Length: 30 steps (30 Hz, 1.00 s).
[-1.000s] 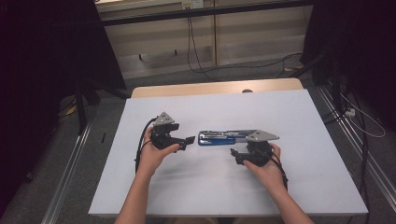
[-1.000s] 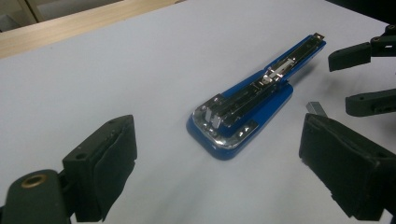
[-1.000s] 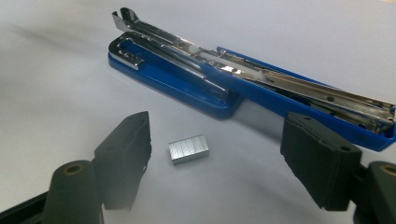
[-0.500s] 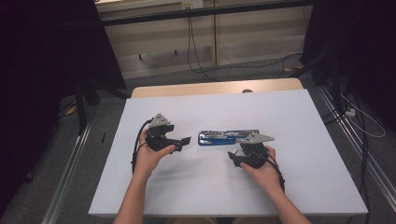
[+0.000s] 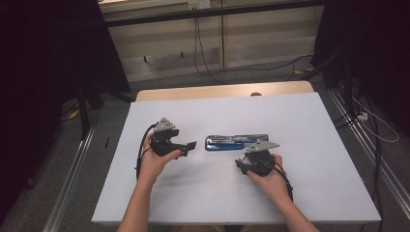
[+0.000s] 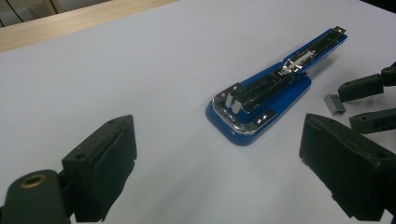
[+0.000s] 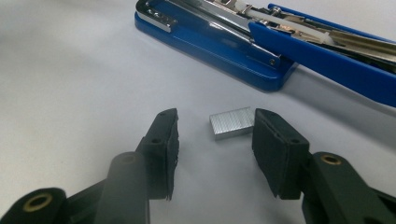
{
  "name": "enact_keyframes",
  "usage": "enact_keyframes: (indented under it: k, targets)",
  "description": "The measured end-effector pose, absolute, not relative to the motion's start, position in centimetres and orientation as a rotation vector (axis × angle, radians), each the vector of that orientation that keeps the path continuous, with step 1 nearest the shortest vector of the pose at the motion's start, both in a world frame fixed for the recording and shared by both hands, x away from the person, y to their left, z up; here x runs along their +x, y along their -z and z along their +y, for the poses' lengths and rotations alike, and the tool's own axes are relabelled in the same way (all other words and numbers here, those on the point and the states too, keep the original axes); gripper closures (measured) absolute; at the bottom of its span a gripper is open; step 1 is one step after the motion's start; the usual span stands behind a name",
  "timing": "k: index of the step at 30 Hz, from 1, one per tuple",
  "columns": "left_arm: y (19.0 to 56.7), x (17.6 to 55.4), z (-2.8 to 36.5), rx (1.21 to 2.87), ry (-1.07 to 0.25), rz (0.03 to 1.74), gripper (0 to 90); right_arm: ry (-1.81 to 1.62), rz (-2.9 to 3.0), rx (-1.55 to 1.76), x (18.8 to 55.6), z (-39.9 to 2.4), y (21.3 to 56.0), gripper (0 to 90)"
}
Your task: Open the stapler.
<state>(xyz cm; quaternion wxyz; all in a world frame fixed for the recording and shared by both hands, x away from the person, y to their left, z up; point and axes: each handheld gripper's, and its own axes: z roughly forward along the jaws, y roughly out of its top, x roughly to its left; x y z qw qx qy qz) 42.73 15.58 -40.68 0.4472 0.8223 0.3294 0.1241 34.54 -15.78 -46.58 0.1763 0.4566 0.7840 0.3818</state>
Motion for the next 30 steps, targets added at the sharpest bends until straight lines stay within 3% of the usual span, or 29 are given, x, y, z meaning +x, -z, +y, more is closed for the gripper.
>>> enact_keyframes:
  k: [11, 30]
  targets:
    - [40.82, 42.87, 15.53, 2.045, -0.308, 0.816, 11.4, -1.048, 2.188, 1.305, 35.27, -15.27, 46.61, 53.6]
    - [40.88, 42.94, 15.8, 2.033, -0.292, 0.835, 11.7, -1.031, 2.172, 1.312, 35.19, -15.58, 46.61, 65.7]
